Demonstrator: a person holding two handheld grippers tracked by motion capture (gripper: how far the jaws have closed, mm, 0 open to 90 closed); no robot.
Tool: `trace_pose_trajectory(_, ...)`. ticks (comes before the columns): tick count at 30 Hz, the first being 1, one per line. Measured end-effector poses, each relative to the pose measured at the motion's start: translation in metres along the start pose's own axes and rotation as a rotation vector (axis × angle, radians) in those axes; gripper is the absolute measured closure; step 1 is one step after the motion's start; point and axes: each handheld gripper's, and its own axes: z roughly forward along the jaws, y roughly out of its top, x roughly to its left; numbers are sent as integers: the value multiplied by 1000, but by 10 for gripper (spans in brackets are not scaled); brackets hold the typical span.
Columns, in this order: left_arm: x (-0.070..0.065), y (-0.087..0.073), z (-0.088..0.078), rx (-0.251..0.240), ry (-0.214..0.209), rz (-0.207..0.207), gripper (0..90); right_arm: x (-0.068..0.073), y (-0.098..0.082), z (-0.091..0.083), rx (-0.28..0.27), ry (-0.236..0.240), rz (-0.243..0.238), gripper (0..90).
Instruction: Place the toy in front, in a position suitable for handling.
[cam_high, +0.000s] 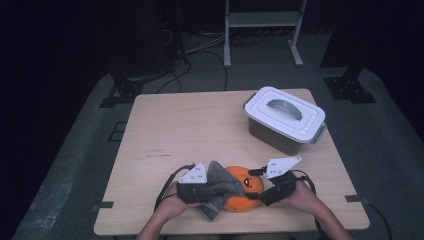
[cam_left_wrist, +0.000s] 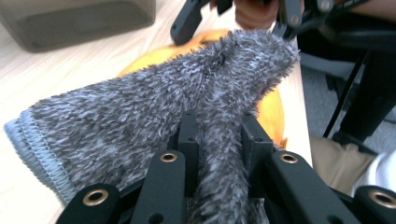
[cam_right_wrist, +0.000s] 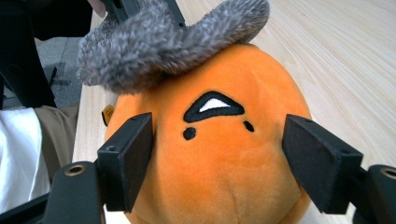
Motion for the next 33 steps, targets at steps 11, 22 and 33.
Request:
trace_pose_trajectory(11,6,-5,-11,75,-9,9,748,-2,-1,-1,-5,3,6,246)
trace_pose_trajectory(22,-4,7,3,26,3,15,748,2,6,3,15,-48,4,232)
trace_pose_trajectory(33,11,-9,-11,16,34,-68,742,1,0,-12,64,-17,-32,216)
